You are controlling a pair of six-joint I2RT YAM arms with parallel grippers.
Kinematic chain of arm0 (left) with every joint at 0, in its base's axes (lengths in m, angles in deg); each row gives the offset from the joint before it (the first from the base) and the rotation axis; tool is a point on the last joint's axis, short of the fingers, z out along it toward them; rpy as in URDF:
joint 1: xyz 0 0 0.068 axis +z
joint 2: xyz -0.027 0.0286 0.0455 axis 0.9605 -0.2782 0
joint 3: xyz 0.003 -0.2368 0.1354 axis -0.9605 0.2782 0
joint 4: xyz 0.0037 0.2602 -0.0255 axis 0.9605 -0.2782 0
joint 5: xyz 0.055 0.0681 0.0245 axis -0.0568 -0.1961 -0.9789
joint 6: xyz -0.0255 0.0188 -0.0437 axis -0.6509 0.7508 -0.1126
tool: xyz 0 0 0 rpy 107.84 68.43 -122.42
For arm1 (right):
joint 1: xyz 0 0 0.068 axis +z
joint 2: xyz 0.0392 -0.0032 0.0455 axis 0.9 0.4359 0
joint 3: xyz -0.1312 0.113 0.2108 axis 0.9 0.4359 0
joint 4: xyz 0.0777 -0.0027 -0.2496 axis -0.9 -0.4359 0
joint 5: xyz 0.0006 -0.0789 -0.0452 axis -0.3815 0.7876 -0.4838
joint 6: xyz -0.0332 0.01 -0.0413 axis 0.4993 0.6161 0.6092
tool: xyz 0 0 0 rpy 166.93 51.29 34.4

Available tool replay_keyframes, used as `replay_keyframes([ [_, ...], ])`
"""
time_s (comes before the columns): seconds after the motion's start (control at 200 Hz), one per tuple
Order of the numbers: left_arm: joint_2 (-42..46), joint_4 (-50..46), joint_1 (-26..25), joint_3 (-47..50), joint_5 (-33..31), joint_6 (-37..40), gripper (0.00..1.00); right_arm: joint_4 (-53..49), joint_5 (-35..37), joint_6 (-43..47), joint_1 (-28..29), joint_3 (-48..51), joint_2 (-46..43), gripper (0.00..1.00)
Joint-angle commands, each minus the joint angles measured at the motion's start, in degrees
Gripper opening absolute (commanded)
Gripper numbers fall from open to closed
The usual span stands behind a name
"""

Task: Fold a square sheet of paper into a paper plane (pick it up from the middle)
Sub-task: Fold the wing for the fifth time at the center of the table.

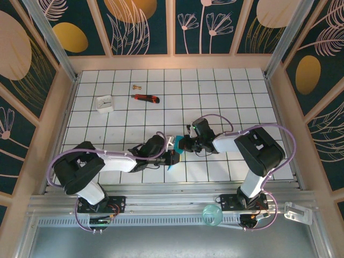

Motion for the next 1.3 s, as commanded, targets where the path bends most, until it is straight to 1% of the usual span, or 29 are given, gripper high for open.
replay_keyframes([
  [0.0,-1.3,-2.1,-0.2,-1.2,-1.2,1.7,0.06,-6.0,5.6,2.2,-0.5,1.2,4.3,0.06],
  [0.105,-1.4,-2.9,0.1,-1.3,-2.3,2.6,0.06,-5.8,5.6,2.2,-0.5,1.5,4.2,0.06],
  [0.34,-1.8,-3.1,2.1,-0.4,-1.6,3.3,0.05,-6.0,5.7,2.3,-0.5,1.5,4.0,0.06],
  [0.6,-2.7,-3.4,2.2,0.0,-0.6,3.6,0.05,-6.0,5.7,2.3,-0.5,1.6,4.2,0.06],
  [0.831,-2.4,-5.9,2.2,0.0,-2.8,5.0,0.05,-6.0,5.7,2.2,-0.6,1.6,4.3,0.06],
  [1.116,-3.7,-7.3,2.2,0.6,-2.9,6.4,0.04,-6.1,5.8,2.3,-0.6,1.6,4.3,0.06],
  [1.296,-4.1,-10.0,2.2,1.1,-3.7,8.5,0.03,-6.3,5.9,2.3,-0.6,1.5,4.6,0.06],
])
